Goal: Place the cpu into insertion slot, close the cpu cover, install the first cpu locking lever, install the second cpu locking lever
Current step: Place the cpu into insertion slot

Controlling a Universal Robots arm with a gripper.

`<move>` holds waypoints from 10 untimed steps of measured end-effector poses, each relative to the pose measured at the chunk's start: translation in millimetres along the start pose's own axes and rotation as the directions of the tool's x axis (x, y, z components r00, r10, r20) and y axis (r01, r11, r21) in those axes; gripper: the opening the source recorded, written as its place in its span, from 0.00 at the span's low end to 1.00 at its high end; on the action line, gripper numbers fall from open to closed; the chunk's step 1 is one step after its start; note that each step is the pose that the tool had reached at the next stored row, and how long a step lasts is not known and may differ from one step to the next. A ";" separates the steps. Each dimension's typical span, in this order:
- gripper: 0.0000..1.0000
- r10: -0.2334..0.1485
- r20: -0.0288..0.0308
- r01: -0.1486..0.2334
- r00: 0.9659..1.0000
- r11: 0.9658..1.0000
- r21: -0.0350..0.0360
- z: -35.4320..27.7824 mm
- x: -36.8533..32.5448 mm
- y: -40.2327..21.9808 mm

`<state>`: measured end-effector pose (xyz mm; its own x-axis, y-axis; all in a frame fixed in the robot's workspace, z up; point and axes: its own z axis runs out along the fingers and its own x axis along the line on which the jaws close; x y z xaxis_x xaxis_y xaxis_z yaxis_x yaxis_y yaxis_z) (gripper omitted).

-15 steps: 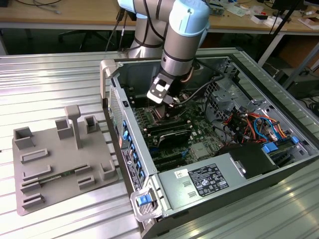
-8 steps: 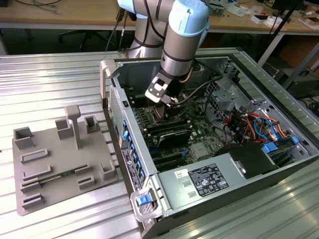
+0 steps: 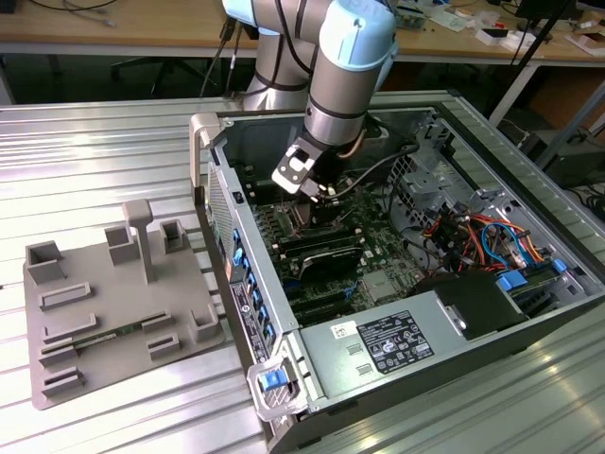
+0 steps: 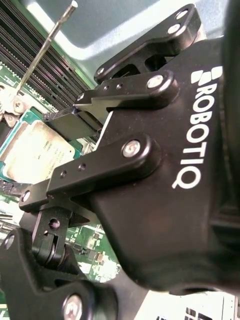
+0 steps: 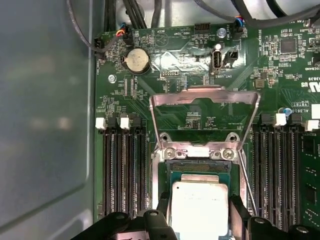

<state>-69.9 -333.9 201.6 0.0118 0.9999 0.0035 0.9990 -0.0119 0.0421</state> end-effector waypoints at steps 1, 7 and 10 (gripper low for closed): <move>0.55 0.000 0.000 0.000 1.000 1.000 0.000 0.2 0.0 1.1; 0.55 -0.001 0.000 0.001 1.000 1.000 0.000 1.1 0.1 2.3; 0.55 -0.002 0.000 0.002 1.000 1.000 0.000 2.2 0.1 2.9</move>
<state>-66.9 -333.9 199.5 0.0101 0.9999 0.0034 0.9991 -0.0102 0.0421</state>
